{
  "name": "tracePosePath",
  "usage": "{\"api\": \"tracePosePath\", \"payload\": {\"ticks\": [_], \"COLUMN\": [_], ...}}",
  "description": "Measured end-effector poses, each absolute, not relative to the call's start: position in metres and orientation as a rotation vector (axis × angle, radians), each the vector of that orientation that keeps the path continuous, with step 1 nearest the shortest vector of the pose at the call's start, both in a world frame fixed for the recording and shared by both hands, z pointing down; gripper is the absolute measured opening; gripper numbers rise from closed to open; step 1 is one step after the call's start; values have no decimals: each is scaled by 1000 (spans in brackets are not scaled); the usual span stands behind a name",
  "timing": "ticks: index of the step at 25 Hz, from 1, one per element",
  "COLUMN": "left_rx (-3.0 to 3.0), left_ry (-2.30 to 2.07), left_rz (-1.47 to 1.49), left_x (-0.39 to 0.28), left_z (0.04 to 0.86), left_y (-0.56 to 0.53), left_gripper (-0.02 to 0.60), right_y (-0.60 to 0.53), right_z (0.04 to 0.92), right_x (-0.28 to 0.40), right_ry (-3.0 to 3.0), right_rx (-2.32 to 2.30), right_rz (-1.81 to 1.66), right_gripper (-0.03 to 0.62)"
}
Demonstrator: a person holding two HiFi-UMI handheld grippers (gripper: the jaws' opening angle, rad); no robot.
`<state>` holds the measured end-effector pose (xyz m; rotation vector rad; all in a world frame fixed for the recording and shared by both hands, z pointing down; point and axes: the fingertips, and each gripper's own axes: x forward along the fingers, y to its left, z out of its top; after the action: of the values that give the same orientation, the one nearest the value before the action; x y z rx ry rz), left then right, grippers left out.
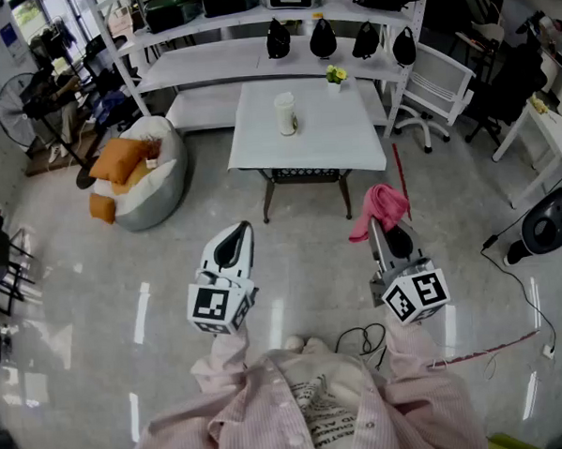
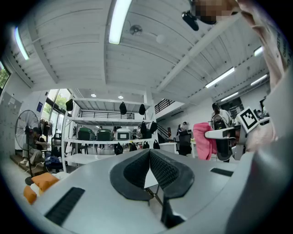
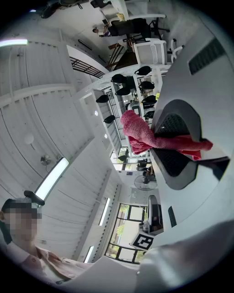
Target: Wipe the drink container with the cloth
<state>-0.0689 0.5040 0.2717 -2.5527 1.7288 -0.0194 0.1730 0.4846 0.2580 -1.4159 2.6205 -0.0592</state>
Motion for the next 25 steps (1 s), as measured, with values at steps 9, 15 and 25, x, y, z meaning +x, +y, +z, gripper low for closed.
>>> {"api": "tracePosePath", "payload": {"ticks": [9, 15, 25], "left_rx": [-2551, -2550, -2573], "left_ry": [1731, 1743, 1761], "left_rz": [-23, -23, -40], "left_x": [-66, -63, -51], "left_z": [272, 276, 294], "left_y": [509, 511, 506], "left_gripper": [3, 3, 5], "right_y": [489, 489, 480], "right_z": [258, 263, 278], "right_x": [176, 178, 186], "right_ry": [2618, 2626, 2622], "right_rx": [-1414, -1388, -1369], "right_rz": [-68, -71, -110], "right_gripper": [40, 40, 40]}}
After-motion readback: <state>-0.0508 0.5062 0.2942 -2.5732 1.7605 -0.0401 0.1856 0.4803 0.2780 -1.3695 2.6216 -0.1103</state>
